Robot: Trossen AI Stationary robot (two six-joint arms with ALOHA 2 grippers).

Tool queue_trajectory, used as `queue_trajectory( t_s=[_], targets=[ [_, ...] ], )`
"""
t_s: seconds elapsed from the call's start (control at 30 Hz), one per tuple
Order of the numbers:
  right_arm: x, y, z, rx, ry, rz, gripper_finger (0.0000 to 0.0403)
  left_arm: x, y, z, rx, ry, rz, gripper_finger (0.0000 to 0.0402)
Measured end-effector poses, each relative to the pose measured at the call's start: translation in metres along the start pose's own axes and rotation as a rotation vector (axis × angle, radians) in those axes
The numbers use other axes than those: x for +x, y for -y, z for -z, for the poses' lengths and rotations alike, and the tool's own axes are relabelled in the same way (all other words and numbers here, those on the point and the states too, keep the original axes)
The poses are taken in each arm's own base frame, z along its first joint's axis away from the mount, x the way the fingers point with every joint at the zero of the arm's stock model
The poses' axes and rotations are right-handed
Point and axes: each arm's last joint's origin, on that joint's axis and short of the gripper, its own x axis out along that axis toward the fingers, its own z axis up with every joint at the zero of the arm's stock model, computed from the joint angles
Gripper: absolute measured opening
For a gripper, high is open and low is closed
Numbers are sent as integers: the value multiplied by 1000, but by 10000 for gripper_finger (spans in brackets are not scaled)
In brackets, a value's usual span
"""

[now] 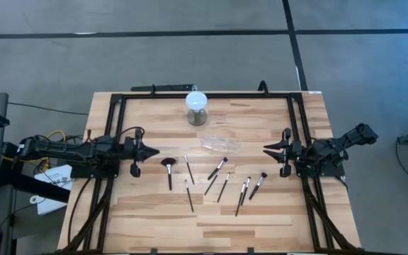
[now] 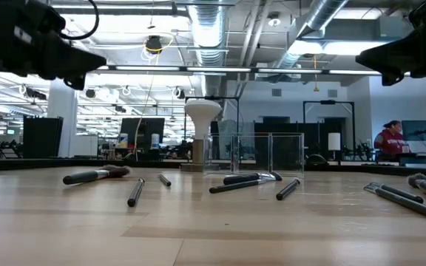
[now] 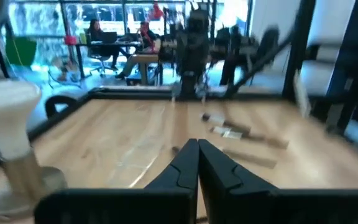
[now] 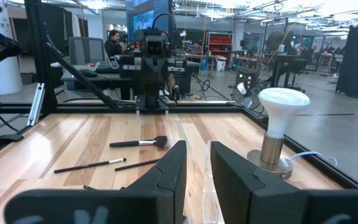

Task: Put items in baskets/containers
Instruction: Put the black highlighter brush into the transparent organizer

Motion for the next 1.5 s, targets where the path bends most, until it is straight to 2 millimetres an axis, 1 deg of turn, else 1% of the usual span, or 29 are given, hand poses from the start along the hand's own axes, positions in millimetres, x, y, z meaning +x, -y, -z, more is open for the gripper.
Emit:
queue_trajectory(
  t_s=[0.1, 0.3, 0.4, 0.5, 0.57, 0.63, 0.8, 0.9, 0.97, 1.07, 1.2, 1.3, 1.37, 1.43, 1.5],
  targets=[
    [0, 0, 0, 0, 0, 0, 66, 0, 0, -3, -83, 36, 2, 6],
    [0, 0, 0, 0, 0, 1, 66, -2, 0, -19, -72, 193, 2, 6],
    [0, 0, 0, 0, 0, 0, 66, -2, 0, -20, -44, 205, -2, 6],
    [0, 0, 0, 0, 0, 0, 66, 0, 0, -17, -61, 180, 7, 7],
    [0, 0, 0, 0, 0, 0, 66, 3, 1, -13, -78, 139, 33, 13],
    [0, 0, 0, 0, 0, 0, 66, 7, 2, -8, -136, 82, 36, 28],
    [0, 0, 0, 0, 0, 0, 66, 20, 4, 14, -325, -120, 23, 84],
    [0, 0, 0, 1, 3, 1, 66, 26, 5, 25, -345, -231, 1, 114],
    [0, 0, -2, 19, 32, 4, 66, 33, 5, 26, -342, -271, -10, 130],
    [-1, 2, -12, 70, 120, 12, 66, 44, 7, 27, -355, -342, 4, 148],
    [-2, 4, -23, 127, 220, 29, 66, 62, 9, 22, -359, -411, 22, 156],
    [-3, 5, -27, 157, 263, 33, 66, 72, 10, 23, -412, -522, -17, 155],
    [-4, 6, -28, 167, 273, 34, 66, 74, 11, 26, -482, -616, -36, 154],
    [-4, 6, -29, 171, 279, 35, 66, 72, 14, 32, -545, -720, -29, 152],
    [-4, 6, -29, 170, 283, 35, 66, 69, 17, 36, -596, -789, -26, 149]
  ],
)
